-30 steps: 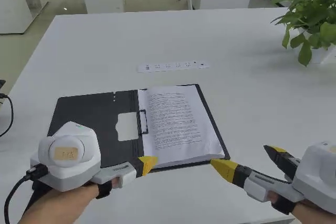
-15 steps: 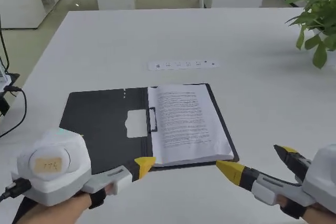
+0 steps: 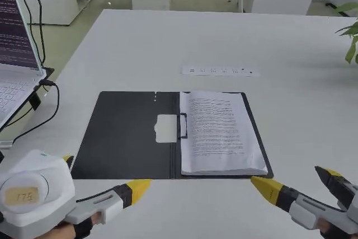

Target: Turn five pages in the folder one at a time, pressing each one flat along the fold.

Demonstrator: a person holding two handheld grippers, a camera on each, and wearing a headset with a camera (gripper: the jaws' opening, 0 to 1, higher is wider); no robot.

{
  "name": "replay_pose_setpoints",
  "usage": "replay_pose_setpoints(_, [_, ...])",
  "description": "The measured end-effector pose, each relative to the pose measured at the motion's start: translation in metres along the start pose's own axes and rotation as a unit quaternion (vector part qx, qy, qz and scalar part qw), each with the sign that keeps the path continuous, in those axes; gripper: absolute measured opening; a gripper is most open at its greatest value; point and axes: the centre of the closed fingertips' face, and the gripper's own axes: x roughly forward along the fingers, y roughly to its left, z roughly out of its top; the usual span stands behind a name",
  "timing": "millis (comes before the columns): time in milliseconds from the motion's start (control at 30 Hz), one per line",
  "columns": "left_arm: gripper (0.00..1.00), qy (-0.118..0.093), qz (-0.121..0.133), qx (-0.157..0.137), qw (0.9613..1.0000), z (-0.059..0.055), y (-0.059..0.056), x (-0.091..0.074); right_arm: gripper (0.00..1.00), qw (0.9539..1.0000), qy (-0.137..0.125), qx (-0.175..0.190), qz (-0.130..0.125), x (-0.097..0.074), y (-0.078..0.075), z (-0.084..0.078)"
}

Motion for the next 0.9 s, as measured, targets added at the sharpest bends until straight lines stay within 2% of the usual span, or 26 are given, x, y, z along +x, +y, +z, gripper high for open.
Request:
replay_pose_setpoints(133, [0.99, 0.004, -0.002, 0.003, 1.0, 0.0, -0.002, -0.001, 1.0, 1.0, -0.002, -0.005, 0.002, 0.0, 0.003, 0.005])
replay_pose_setpoints(200, [0.99, -0.002, -0.002, 0.006, 1.0, 0.003, -0.002, -0.002, 1.0, 0.9999, -0.004, -0.009, 0.003, -0.001, 0.004, 0.007])
replay_pose_setpoints(333, [0.99, -0.002, -0.002, 0.008, 1.0, 0.003, -0.002, -0.002, 1.0, 0.9999, -0.004, -0.012, 0.002, -0.003, 0.003, 0.006])
replay_pose_setpoints(533, [0.99, 0.0, -0.005, 0.015, 0.9999, 0.002, -0.008, -0.003, 1.0, 0.9999, -0.005, -0.01, -0.003, -0.007, 0.002, 0.004])
replay_pose_setpoints(900, [0.99, -0.011, -0.007, 0.022, 0.9997, 0.009, -0.013, -0.007, 1.0, 0.9998, -0.013, -0.012, -0.002, -0.009, 0.005, 0.006])
